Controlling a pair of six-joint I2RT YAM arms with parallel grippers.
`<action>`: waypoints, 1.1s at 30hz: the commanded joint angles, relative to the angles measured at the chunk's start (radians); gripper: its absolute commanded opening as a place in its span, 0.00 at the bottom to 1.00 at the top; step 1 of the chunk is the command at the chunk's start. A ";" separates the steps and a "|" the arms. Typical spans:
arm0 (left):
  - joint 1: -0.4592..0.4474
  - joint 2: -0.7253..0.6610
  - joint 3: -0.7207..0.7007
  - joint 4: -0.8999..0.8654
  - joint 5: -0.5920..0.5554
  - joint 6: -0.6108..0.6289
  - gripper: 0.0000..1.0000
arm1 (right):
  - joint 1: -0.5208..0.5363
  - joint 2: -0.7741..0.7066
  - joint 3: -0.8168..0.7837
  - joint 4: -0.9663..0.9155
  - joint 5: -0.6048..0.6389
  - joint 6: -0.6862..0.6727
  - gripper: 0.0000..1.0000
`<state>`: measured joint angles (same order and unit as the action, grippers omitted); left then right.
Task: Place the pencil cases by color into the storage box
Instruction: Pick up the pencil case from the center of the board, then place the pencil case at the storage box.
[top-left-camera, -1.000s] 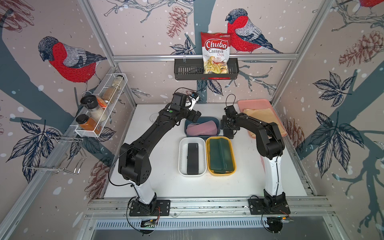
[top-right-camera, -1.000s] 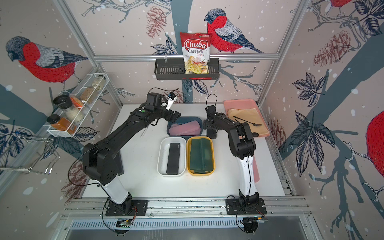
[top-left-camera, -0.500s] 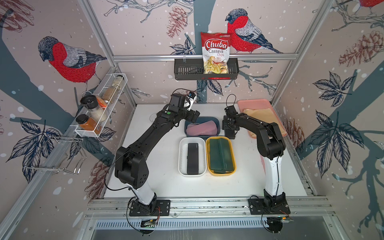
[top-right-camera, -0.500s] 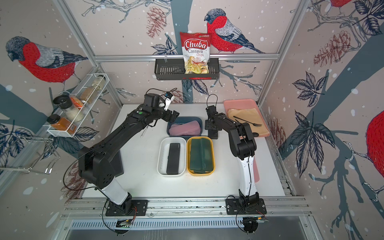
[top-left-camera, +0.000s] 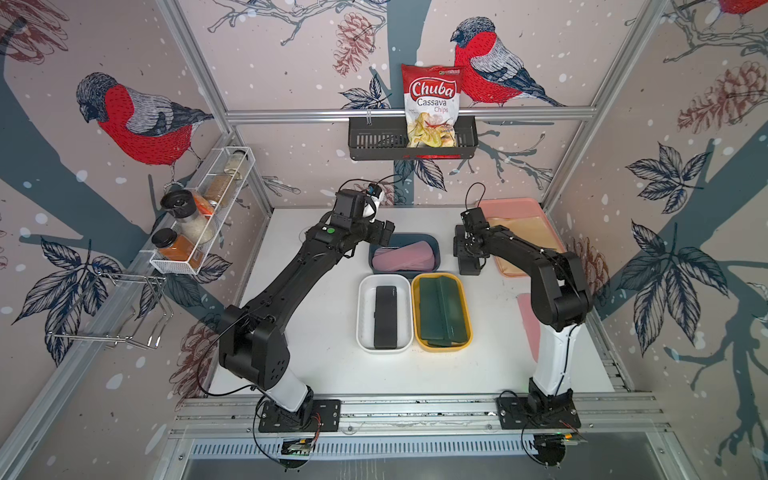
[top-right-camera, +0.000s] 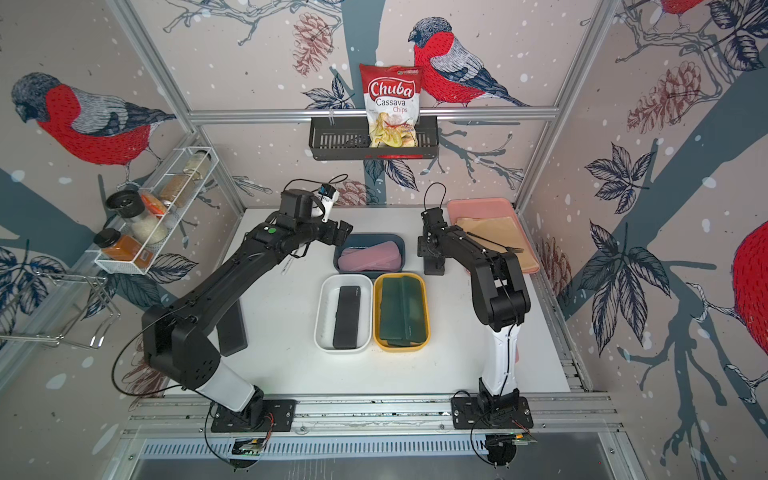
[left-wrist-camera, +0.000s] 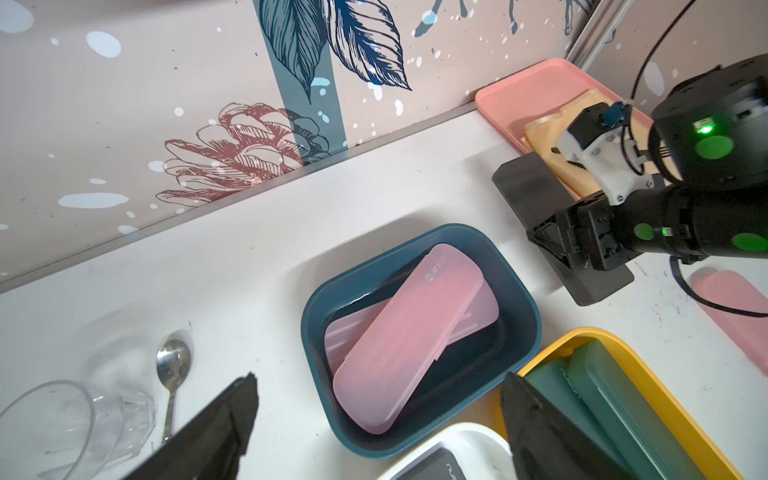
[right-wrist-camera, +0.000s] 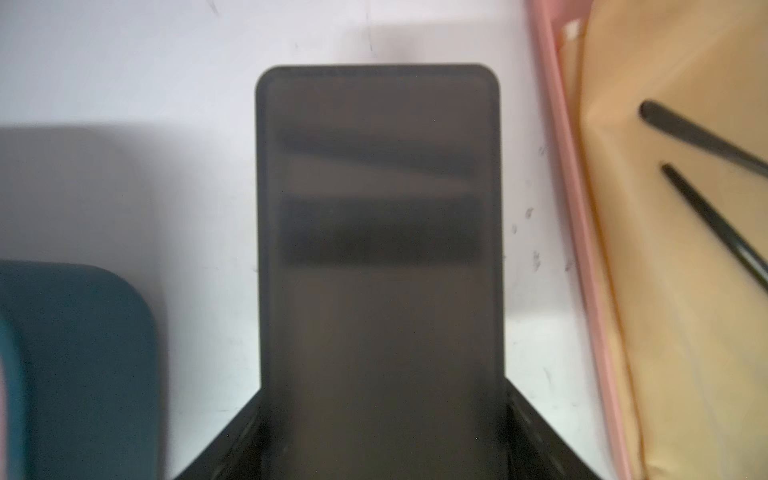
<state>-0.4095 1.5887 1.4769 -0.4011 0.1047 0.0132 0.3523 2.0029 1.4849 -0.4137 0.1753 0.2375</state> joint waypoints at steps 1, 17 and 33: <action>0.008 -0.021 -0.017 0.018 -0.016 -0.039 0.95 | 0.008 -0.039 -0.019 0.023 0.007 -0.017 0.60; 0.082 -0.050 -0.030 -0.034 -0.045 -0.157 0.94 | 0.162 -0.229 -0.038 -0.113 0.063 0.066 0.60; 0.103 -0.095 -0.044 -0.083 -0.095 -0.208 0.95 | 0.386 -0.337 -0.072 -0.247 0.033 0.255 0.60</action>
<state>-0.3122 1.5070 1.4384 -0.4702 0.0292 -0.1783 0.7124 1.6806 1.4143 -0.6247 0.2085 0.4263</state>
